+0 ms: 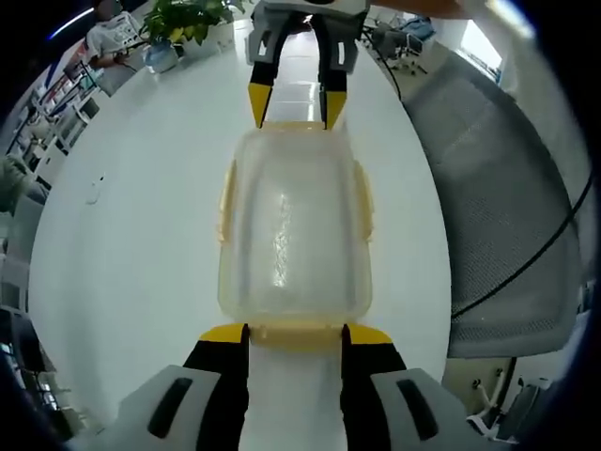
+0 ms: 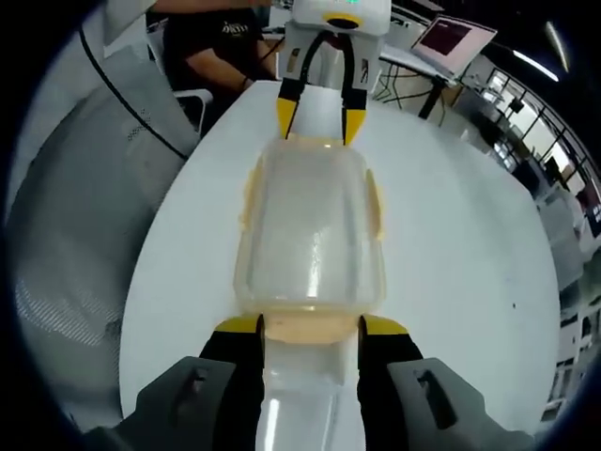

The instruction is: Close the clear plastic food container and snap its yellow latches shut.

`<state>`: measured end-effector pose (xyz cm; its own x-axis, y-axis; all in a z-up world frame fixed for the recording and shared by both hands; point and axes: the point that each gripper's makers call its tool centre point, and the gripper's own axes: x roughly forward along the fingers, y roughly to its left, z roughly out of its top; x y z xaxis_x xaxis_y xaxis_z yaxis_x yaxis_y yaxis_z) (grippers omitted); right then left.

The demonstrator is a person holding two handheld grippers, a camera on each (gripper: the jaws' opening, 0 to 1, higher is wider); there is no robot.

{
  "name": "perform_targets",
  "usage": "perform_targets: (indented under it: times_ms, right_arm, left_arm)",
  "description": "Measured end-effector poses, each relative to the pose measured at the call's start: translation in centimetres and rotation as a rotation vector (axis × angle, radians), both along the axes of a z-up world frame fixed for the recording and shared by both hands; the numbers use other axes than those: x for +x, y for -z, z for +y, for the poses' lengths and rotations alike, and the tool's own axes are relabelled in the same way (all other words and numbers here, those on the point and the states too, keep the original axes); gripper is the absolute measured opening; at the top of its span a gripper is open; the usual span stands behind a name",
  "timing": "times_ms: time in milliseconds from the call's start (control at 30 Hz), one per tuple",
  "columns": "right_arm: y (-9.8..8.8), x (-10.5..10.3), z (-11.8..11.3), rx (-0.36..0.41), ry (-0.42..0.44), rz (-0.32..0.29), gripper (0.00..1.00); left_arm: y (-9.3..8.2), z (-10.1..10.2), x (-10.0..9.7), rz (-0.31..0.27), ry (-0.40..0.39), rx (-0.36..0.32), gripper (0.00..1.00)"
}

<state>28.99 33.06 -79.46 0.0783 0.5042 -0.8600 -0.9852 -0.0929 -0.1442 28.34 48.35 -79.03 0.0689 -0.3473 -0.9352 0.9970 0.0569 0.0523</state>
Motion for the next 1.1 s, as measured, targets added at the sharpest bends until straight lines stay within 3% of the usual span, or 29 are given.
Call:
perform_targets:
  times_ms: [500, 900, 1100]
  right_arm:
    - [-2.0, 0.1, -2.5, 0.012, 0.014, -0.021, 0.35]
    - [-2.8, -0.3, -6.4, 0.004, 0.024, -0.008, 0.35]
    - [-2.8, -0.2, -8.7, 0.004, 0.041, 0.001, 0.35]
  left_arm:
    - [-2.1, -2.5, -0.2, -0.022, 0.008, -0.001, 0.33]
    - [-3.0, -6.7, -0.8, -0.009, 0.024, -0.004, 0.33]
    - [-3.1, -8.8, -0.2, -0.022, 0.028, -0.008, 0.33]
